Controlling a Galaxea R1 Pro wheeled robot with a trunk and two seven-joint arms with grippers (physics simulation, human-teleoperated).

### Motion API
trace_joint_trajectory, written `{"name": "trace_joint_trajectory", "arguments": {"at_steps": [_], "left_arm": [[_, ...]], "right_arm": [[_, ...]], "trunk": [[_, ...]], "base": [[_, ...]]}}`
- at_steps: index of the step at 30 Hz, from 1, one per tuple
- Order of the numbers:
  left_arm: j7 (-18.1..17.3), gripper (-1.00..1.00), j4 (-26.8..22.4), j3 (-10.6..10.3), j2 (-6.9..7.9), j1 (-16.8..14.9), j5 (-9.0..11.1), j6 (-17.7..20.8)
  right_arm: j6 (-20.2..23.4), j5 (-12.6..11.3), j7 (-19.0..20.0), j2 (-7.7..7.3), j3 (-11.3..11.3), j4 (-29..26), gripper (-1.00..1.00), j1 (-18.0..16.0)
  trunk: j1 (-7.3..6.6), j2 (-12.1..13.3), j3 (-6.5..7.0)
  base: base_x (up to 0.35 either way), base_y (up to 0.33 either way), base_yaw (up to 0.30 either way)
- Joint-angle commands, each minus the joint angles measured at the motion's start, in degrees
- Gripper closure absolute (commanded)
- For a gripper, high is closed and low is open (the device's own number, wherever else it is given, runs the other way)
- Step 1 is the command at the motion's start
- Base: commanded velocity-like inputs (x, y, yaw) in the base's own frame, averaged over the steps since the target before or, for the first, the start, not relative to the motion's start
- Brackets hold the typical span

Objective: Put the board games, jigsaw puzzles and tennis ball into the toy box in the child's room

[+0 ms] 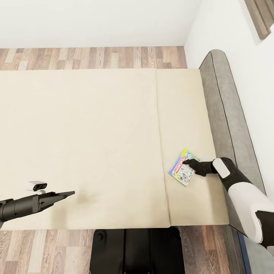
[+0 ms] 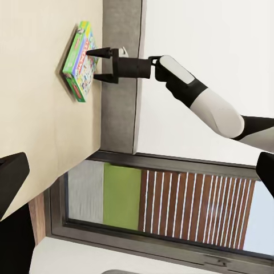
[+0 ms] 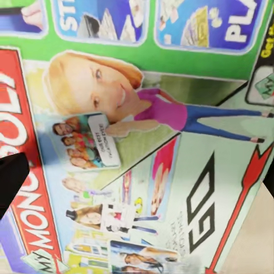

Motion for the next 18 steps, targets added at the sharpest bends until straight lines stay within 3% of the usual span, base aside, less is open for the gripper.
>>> {"name": "trace_joint_trajectory", "arguments": {"at_steps": [1,18], "left_arm": [[-0.21,-1.00,-0.03,-0.01,0.02,-0.01,-0.02,0.61],[-0.21,-1.00,-0.01,-0.01,0.02,-0.01,-0.02,0.61]], "right_arm": [[0.40,0.32,0.84,0.08,-0.29,-0.03,-1.00,-0.02],[0.63,0.32,1.91,0.70,-0.28,-0.45,-1.00,-0.02]], "trunk": [[0.03,-0.09,-0.06],[0.03,-0.09,-0.06]], "base": [[0.000,0.000,0.000],[0.000,0.000,0.000]]}}
